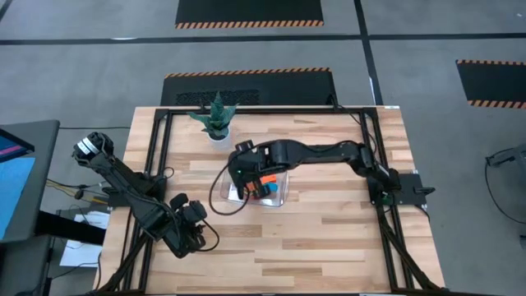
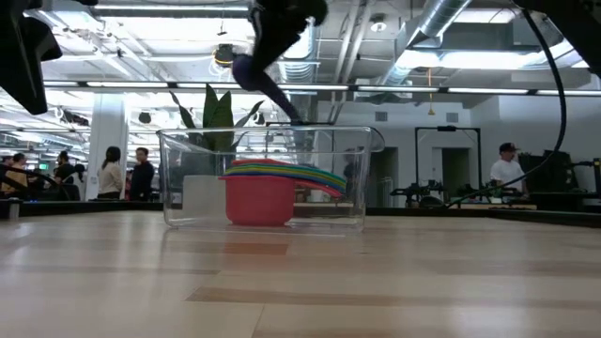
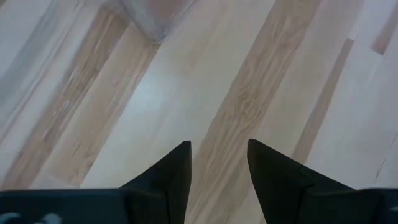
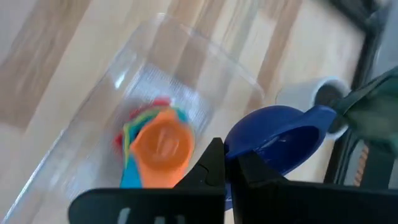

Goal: Nest measuring cups in basket
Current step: Stack the dark blue measuring cup into the orange measuring cup

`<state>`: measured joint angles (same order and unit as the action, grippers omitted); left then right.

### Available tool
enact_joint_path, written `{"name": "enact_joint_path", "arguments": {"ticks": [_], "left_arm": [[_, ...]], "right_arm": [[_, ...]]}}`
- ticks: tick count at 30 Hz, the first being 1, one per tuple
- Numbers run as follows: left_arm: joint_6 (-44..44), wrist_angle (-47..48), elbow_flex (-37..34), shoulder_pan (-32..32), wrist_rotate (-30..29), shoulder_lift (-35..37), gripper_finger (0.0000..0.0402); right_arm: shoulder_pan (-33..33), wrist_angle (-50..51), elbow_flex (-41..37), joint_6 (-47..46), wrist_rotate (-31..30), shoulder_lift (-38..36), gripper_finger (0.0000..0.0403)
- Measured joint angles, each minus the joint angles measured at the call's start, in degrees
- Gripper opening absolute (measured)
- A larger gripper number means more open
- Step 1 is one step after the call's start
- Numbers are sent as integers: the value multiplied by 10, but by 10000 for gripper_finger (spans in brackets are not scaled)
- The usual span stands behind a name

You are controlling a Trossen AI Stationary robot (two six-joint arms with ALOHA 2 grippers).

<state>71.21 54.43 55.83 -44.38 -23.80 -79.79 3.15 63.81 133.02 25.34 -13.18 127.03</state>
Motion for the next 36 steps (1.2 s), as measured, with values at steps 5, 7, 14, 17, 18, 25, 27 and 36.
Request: {"name": "enact_joint_path", "arguments": {"ticks": [5,7,14,17,18,25,27,36], "left_arm": [[0,0,0,0,-6,0,143],[0,0,0,0,-10,0,143],[-2,0,0,0,-16,0,143],[-2,1,0,0,-26,0,143],[-2,1,0,0,-30,0,143],[-2,1,0,0,-39,0,143],[-2,1,0,0,-39,0,143],[-2,0,0,0,-39,0,143]], "right_arm": [[9,26,-6,-20,4,17,6],[11,58,-8,-34,15,22,6],[13,62,-6,-71,30,29,6],[12,70,-6,-91,39,29,6],[12,71,-6,-99,43,29,6],[13,83,-7,-149,57,28,6],[13,77,-16,-164,58,27,6],[17,58,-40,-187,58,28,6]]}}
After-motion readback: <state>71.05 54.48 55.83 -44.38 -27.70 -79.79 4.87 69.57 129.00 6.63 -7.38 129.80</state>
